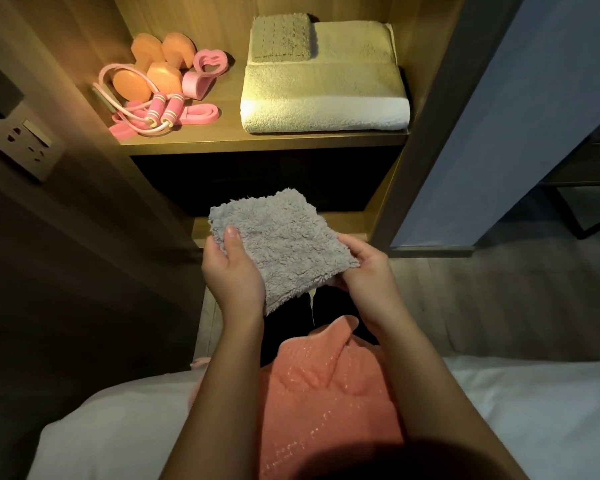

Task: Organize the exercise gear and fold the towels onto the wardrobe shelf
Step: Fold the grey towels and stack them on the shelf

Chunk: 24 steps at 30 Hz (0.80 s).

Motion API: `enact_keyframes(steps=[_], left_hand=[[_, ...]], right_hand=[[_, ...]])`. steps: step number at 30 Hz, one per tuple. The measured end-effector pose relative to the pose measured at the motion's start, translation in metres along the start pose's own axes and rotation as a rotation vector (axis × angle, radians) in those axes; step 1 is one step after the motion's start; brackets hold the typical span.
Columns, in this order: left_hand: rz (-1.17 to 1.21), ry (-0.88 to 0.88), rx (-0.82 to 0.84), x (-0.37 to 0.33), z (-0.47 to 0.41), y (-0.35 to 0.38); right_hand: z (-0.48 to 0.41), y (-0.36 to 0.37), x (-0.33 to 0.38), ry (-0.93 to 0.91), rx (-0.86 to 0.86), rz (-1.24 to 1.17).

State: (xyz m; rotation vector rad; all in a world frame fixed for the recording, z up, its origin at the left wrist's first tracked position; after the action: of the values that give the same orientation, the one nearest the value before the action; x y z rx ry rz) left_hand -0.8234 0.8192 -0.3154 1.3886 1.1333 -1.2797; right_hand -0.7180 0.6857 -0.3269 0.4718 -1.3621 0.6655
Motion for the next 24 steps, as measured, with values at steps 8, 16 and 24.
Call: enact_keyframes(steps=[8,16,24], left_hand=[[-0.016,0.129,0.381,-0.013,-0.003,-0.016],[-0.121,0.228,0.478,-0.017,0.010,-0.003],[-0.103,0.164,0.360,-0.006,0.017,0.003]], right_hand=[[0.008,-0.018,-0.009,0.242,0.522,-0.449],[0.008,0.001,-0.004,-0.001,-0.229,0.426],[0.008,0.002,0.002,-0.159,-0.344,0.396]])
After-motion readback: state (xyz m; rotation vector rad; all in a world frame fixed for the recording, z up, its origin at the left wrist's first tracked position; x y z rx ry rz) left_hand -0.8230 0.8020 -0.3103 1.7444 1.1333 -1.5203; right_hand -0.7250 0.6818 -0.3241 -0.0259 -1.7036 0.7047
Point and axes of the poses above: each hand's wrist, its own z-axis away from the middle knuckle, its own y-axis out of the palm, x = y × z, the point moved 2 cm from there along -z, towards the middle knuckle, and after that the axes turned 13 degrees about z, right-handed, at the moved point
